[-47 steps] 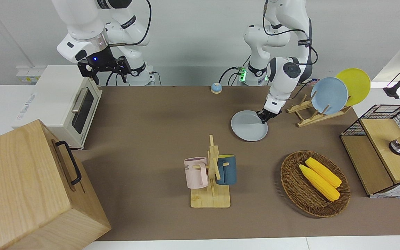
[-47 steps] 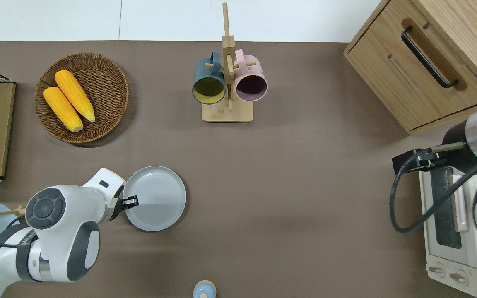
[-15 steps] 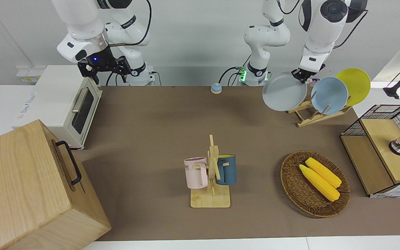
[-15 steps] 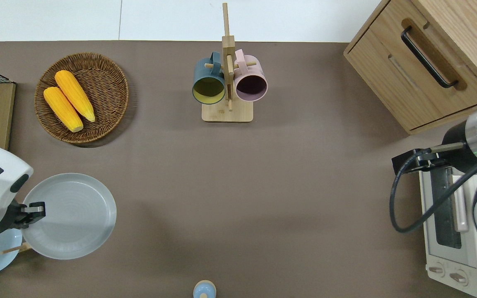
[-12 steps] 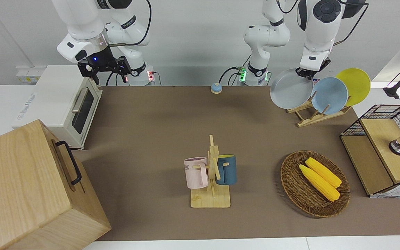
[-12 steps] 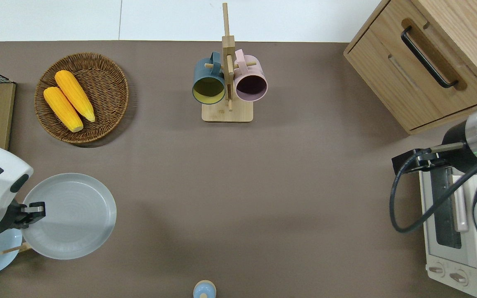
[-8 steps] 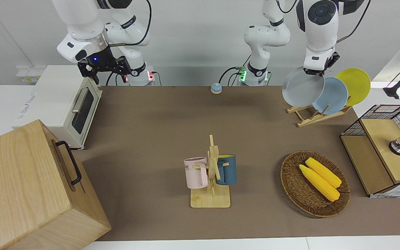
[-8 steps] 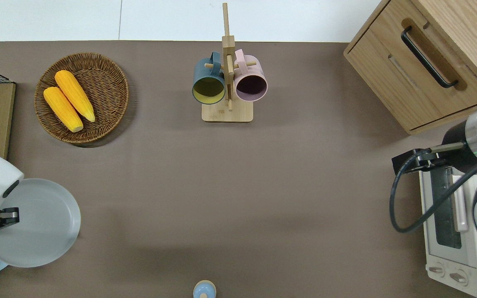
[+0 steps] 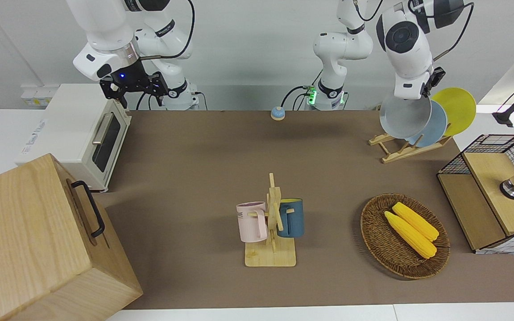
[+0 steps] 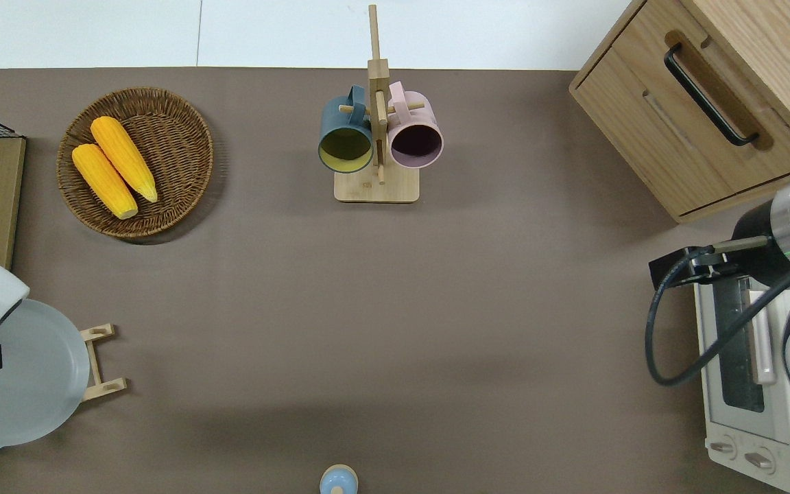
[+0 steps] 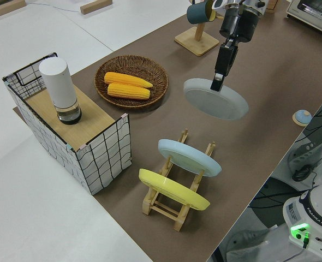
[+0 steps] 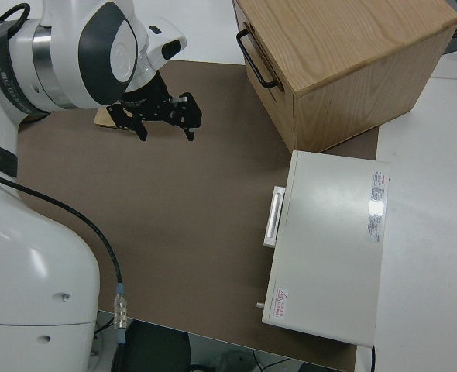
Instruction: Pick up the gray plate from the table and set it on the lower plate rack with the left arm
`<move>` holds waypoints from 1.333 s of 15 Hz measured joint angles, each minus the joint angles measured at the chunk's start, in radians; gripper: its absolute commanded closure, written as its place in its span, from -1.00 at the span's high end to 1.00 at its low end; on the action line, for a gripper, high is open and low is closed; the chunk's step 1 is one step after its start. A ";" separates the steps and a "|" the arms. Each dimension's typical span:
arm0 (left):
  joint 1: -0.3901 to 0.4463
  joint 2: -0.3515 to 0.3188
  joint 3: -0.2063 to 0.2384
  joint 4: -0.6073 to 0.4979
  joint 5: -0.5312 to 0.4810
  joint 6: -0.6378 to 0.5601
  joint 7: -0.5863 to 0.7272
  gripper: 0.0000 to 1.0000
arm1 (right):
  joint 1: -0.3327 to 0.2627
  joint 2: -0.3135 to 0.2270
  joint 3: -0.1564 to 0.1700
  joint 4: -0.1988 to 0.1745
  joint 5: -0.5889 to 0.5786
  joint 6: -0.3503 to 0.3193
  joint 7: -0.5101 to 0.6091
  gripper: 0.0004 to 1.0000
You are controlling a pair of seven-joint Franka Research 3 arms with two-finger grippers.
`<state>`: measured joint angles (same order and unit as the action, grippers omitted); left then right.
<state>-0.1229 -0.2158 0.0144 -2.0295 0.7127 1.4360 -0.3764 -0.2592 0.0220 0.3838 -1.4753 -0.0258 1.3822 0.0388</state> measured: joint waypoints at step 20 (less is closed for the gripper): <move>-0.004 0.099 -0.015 -0.189 0.092 0.090 -0.382 -1.00 | 0.000 0.000 0.000 0.000 0.000 0.000 0.000 0.97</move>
<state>-0.1265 -0.1169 -0.0004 -2.2183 0.8046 1.5258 -0.7583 -0.2592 0.0220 0.3838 -1.4753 -0.0258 1.3822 0.0388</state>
